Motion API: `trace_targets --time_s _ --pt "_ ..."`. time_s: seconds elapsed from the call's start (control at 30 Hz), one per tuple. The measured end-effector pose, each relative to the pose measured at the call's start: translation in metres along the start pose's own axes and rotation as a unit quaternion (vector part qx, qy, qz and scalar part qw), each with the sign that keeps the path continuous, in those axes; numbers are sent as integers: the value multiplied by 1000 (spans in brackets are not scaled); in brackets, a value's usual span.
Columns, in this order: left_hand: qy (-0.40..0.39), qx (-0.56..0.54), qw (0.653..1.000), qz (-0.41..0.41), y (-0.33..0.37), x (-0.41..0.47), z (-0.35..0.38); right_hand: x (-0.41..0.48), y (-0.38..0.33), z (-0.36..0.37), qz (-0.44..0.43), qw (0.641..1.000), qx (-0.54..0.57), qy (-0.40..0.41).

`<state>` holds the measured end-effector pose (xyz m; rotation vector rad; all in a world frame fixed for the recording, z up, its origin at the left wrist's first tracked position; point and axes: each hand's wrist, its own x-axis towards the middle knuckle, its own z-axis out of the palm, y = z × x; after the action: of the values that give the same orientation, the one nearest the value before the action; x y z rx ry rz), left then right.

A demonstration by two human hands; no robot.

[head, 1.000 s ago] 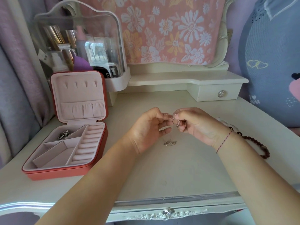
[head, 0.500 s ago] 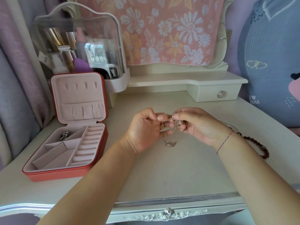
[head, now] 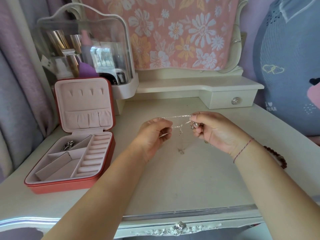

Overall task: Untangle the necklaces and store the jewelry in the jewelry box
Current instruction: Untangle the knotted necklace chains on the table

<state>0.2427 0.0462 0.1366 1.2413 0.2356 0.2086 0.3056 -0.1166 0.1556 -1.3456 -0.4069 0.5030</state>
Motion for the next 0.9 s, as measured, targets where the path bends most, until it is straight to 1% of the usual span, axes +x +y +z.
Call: trace_targets --time_s 0.1,0.17,0.27,0.47,0.63,0.7,0.9 --pt "50 82 995 39 -2 1 -1 1 -1 -2 1 1000 21 -3" --pt "65 130 987 67 -1 0 -2 2 -3 -5 2 999 54 -1" --pt "81 144 983 81 0 -1 -3 2 -5 -11 -4 994 108 11" --pt "114 122 983 81 2 -2 -2 2 -10 -24 -22 974 223 35" --pt "122 101 985 70 5 -1 -5 2 -11 -35 -51 957 282 41" --pt "123 85 987 64 5 0 -6 2 -11 -37 -59 953 296 40" --pt "135 39 988 58 9 -3 -6 2 -11 -36 -58 953 292 50"
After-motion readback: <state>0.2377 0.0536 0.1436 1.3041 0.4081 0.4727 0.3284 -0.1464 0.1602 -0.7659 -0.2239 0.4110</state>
